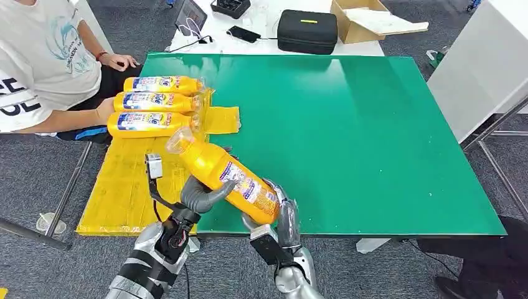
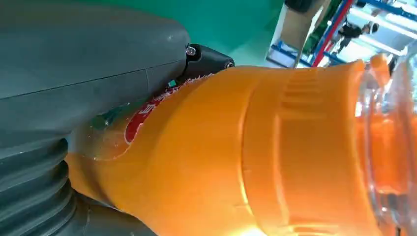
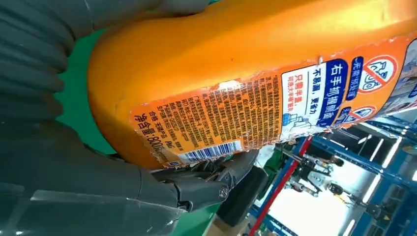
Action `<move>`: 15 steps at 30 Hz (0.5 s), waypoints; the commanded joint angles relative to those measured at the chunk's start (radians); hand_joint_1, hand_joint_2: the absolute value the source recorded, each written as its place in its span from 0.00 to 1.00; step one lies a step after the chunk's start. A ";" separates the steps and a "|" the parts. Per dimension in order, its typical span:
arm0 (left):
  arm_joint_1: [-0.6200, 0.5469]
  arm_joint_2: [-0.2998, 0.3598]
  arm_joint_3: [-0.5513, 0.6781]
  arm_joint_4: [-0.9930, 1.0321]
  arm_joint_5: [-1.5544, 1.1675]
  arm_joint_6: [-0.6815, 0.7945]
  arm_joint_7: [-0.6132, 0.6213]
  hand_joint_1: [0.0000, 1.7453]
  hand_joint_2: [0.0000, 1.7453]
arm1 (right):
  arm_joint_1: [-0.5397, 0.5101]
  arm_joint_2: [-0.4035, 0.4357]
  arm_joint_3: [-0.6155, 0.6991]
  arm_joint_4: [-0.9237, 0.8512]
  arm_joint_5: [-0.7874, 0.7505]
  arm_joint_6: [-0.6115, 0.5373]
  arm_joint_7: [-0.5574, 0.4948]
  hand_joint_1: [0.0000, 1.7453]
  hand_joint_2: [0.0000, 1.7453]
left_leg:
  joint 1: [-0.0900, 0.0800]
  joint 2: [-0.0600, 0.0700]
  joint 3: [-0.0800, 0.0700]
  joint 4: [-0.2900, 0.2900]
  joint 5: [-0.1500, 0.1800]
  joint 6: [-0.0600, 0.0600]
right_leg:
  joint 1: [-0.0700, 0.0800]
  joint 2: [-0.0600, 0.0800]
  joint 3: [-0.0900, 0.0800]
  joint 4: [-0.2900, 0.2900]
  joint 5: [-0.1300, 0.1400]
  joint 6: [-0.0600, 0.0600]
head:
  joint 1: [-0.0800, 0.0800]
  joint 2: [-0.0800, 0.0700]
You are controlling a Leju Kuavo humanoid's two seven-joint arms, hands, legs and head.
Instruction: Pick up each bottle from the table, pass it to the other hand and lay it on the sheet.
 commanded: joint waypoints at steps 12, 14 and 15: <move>0.010 0.021 0.009 -0.002 0.138 -0.051 0.071 1.00 1.00 | -0.073 0.035 -0.104 0.211 0.153 0.007 0.042 0.00 0.00 | 0.001 0.001 0.004 -0.001 -0.001 0.000 | 0.001 0.000 0.004 -0.001 -0.001 -0.002 | 0.000 0.000; 0.011 0.022 0.044 -0.001 0.137 -0.017 0.062 1.00 1.00 | -0.064 0.036 -0.120 0.181 0.109 0.098 0.049 0.00 0.00 | 0.000 0.002 0.003 -0.001 -0.001 0.000 | 0.001 0.001 0.003 -0.001 0.000 -0.001 | 0.000 0.000; 0.009 0.024 0.052 -0.003 0.137 -0.016 0.060 1.00 1.00 | -0.062 0.035 -0.124 0.171 0.103 0.107 0.051 0.00 0.00 | 0.001 0.003 0.005 -0.001 -0.002 0.000 | 0.001 0.002 0.004 -0.001 0.000 -0.002 | 0.000 0.000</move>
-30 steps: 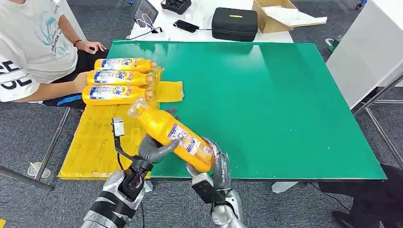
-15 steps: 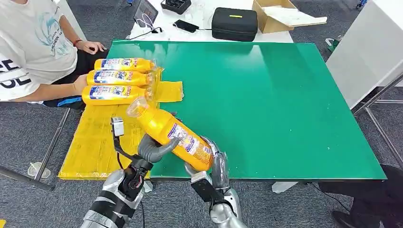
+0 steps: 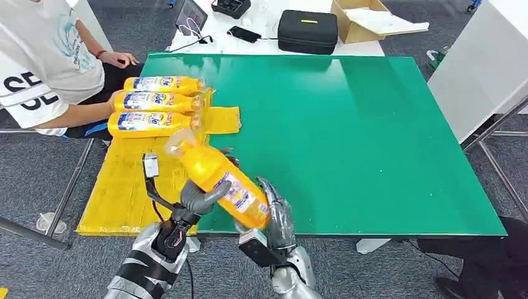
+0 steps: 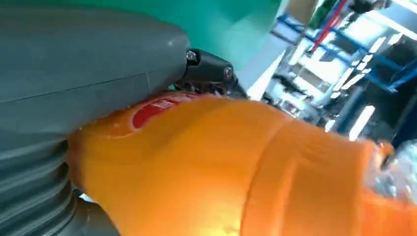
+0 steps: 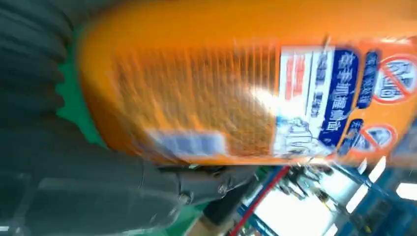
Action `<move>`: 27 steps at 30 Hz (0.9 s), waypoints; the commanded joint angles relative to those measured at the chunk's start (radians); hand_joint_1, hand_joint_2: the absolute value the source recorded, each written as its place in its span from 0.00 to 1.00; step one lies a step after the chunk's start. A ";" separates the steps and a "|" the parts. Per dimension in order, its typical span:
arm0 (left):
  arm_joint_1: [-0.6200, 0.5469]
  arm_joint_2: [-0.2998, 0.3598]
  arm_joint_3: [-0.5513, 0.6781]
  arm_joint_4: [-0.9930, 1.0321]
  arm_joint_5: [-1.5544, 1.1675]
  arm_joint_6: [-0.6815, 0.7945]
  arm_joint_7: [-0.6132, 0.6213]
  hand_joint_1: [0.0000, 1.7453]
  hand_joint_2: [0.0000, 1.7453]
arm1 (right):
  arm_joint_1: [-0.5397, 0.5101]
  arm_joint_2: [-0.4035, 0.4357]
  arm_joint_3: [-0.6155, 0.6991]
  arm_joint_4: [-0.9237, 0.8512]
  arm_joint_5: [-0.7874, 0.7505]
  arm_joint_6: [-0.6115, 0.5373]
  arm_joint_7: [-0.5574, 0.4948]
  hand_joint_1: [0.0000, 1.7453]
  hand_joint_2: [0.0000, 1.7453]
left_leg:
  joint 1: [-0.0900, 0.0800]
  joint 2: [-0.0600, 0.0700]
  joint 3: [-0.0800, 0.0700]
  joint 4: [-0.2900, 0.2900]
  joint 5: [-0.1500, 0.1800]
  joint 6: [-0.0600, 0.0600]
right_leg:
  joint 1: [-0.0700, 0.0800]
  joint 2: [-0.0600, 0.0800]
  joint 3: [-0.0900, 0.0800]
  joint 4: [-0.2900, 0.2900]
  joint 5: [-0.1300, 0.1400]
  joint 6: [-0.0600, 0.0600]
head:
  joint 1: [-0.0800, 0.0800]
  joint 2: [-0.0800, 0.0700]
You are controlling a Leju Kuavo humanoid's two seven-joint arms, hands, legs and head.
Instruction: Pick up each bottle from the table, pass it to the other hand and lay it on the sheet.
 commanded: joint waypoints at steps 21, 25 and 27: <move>-0.117 0.039 0.338 -0.027 -0.217 0.490 -0.190 1.00 1.00 | 0.057 -0.001 -0.086 -0.208 -0.185 0.228 0.014 0.00 0.00 | 0.003 0.002 0.011 0.001 -0.004 0.000 | 0.004 -0.001 0.011 -0.001 -0.003 -0.005 | 0.000 0.000; -0.159 0.062 0.364 -0.073 -0.501 0.747 -0.330 1.00 1.00 | 0.092 -0.019 -0.039 -0.364 -0.220 0.231 0.026 0.00 0.00 | 0.002 0.000 0.002 0.003 -0.002 0.000 | 0.003 -0.002 0.003 0.002 -0.002 -0.003 | 0.000 0.000; -0.170 0.073 0.371 -0.101 -0.639 0.852 -0.377 1.00 1.00 | 0.103 -0.026 -0.023 -0.423 -0.241 0.225 0.029 0.00 0.00 | 0.002 0.002 0.002 0.002 -0.001 0.000 | 0.003 0.000 0.002 0.002 -0.001 -0.003 | 0.000 0.000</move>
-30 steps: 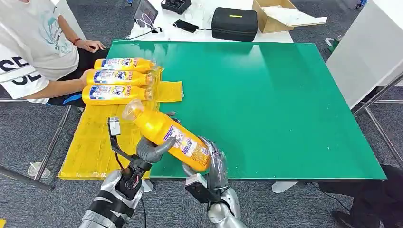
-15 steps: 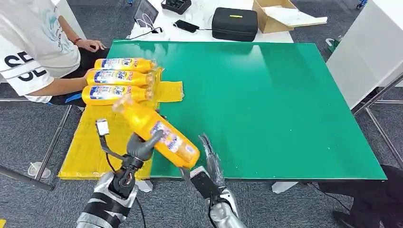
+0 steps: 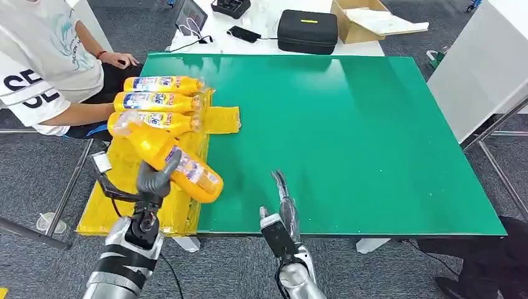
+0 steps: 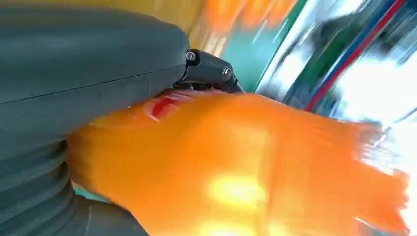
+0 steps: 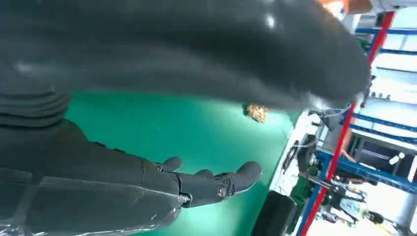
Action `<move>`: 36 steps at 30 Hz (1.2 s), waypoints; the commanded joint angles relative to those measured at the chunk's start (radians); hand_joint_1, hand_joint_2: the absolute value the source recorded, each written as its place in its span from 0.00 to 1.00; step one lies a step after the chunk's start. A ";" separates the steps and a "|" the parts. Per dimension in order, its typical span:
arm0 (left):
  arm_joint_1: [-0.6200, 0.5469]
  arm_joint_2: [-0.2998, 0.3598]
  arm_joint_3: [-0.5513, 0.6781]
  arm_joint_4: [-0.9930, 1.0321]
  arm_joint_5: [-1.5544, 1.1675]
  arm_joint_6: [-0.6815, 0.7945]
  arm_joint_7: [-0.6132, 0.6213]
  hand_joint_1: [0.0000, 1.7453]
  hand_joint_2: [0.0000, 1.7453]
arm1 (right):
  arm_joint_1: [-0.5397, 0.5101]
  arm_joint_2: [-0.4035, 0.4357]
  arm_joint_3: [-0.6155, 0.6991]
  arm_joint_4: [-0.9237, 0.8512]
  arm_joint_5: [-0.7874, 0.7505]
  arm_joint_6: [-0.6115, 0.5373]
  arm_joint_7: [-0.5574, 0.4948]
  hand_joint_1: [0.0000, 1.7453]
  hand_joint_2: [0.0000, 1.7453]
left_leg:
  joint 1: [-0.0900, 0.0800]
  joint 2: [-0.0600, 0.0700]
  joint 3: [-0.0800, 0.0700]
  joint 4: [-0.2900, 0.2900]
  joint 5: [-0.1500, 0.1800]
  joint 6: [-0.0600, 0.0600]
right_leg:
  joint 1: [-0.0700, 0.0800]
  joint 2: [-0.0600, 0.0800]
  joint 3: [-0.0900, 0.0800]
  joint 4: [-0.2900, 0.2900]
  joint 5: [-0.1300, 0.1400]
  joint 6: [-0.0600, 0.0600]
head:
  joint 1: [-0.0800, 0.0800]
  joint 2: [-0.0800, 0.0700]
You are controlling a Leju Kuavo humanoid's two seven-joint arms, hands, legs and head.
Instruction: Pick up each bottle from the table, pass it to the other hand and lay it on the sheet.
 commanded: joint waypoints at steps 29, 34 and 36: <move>-0.139 0.159 -0.040 0.031 -0.961 0.616 -0.202 1.00 1.00 | 0.036 -0.046 0.076 -0.371 -0.195 -0.036 -0.040 0.00 0.00 | 0.001 0.001 0.004 -0.001 0.000 0.000 | 0.002 0.000 0.004 -0.001 -0.001 -0.002 | 0.000 0.000; -0.092 0.205 -0.194 0.163 -1.242 0.698 -0.202 1.00 1.00 | 0.021 -0.047 0.061 -0.364 -0.236 0.016 -0.037 0.00 0.00 | 0.001 0.002 0.007 -0.002 -0.001 0.000 | 0.002 0.001 0.007 -0.002 -0.001 -0.002 | 0.000 0.000; -0.099 0.214 -0.221 0.219 -1.312 0.720 -0.202 1.00 1.00 | 0.020 -0.046 0.060 -0.372 -0.243 0.023 -0.040 0.00 0.00 | 0.000 0.002 0.005 -0.002 0.000 0.000 | 0.001 0.001 0.004 -0.001 0.000 -0.001 | 0.000 0.000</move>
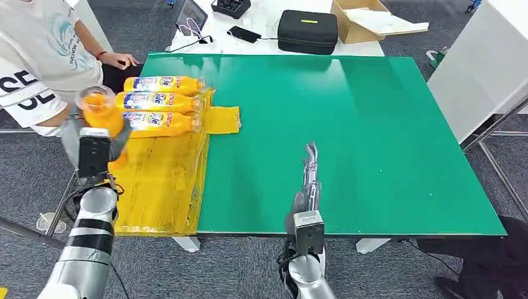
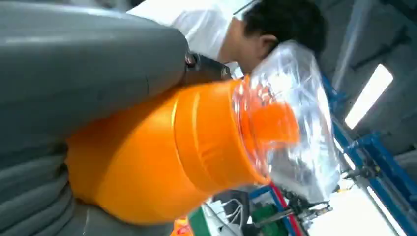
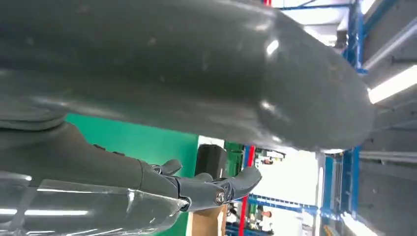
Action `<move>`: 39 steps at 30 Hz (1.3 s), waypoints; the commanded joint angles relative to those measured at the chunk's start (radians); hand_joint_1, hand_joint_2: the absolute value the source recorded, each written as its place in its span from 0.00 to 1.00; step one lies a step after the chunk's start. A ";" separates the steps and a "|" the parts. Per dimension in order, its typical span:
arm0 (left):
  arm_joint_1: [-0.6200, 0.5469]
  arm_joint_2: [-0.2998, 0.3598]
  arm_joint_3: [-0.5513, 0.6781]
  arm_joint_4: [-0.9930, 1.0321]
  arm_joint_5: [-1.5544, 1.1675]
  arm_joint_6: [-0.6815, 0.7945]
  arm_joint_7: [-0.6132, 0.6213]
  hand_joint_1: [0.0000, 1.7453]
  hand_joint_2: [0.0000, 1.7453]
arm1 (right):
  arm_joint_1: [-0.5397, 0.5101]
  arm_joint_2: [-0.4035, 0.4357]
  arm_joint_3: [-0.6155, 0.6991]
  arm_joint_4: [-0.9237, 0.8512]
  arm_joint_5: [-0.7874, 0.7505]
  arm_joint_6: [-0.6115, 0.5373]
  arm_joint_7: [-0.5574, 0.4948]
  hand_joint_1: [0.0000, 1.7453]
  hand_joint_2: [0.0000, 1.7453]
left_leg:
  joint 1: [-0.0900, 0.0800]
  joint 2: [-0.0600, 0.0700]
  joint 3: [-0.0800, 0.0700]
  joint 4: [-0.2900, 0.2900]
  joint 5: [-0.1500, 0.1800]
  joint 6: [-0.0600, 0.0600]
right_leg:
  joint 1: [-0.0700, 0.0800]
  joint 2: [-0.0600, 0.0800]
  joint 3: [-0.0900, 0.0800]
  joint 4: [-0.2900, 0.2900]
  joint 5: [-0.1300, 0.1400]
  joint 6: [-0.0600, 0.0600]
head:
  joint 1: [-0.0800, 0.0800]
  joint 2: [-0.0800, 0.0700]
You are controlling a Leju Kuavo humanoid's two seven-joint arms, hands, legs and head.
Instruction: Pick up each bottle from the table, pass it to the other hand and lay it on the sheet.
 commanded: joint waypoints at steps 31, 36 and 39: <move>0.041 0.079 -0.381 0.489 -0.520 0.029 0.107 1.00 1.00 | -0.028 -0.009 -0.038 0.029 -0.105 0.137 -0.001 0.00 0.00 | 0.001 0.002 0.006 -0.001 -0.001 0.000 | 0.002 0.000 0.005 -0.001 -0.001 -0.002 | 0.000 0.000; 0.028 0.073 -0.355 0.484 -0.501 0.021 0.109 1.00 1.00 | -0.028 -0.009 -0.033 0.029 -0.098 0.140 0.001 0.00 0.00 | 0.001 0.001 0.004 -0.001 0.000 0.000 | 0.001 0.000 0.004 -0.001 0.000 -0.002 | 0.000 0.000; 0.029 0.069 -0.340 0.485 -0.487 0.013 0.108 1.00 1.00 | -0.031 -0.015 -0.028 0.032 -0.093 0.140 0.005 0.00 0.00 | 0.001 0.001 0.004 -0.001 0.000 0.000 | 0.001 0.000 0.004 -0.001 0.000 -0.002 | 0.000 0.000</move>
